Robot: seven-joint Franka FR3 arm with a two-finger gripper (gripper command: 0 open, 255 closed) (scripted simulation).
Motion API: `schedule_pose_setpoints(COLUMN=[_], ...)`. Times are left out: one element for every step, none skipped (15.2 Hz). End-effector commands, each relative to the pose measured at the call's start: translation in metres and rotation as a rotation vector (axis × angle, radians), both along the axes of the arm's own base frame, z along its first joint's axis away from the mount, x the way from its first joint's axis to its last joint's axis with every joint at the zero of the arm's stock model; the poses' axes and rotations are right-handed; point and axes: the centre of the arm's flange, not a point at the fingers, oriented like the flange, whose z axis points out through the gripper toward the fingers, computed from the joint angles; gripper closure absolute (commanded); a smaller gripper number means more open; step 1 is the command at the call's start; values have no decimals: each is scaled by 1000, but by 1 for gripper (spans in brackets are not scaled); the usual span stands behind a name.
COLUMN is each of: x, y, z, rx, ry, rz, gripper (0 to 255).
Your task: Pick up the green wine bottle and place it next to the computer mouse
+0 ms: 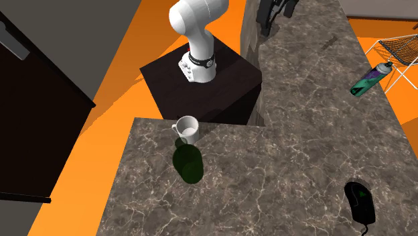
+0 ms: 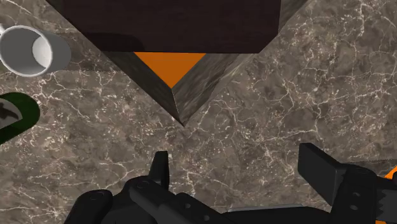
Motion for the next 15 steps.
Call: schedule_pose_setpoints(x=[0, 0, 0, 1, 1, 1, 2, 3, 3, 4, 5, 6, 7, 8, 9], y=[0, -12, -24, -36, -48, -60, -72, -84, -96, -108, -120, -132, -144, -156, -168], z=[0, -4, -8, -12, -16, -19, -23, -27, -30, -34, -37, -41, -44, -48, -51], rx=[0, -4, -9, -13, -17, -22, -26, -31, -35, -39, -44, -48, -52, -57, -61], ry=[0, -4, -7, -11, -14, -18, -22, -25, -29, -32, -36, -40, -43, -47, -50], rz=[0, 5, 10, 15, 20, 25, 30, 35, 40, 45, 50, 55, 60, 65, 70], gripper=[0, 0, 0, 0, 0, 0, 0, 0, 0, 0, 0, 0, 0, 0, 0])
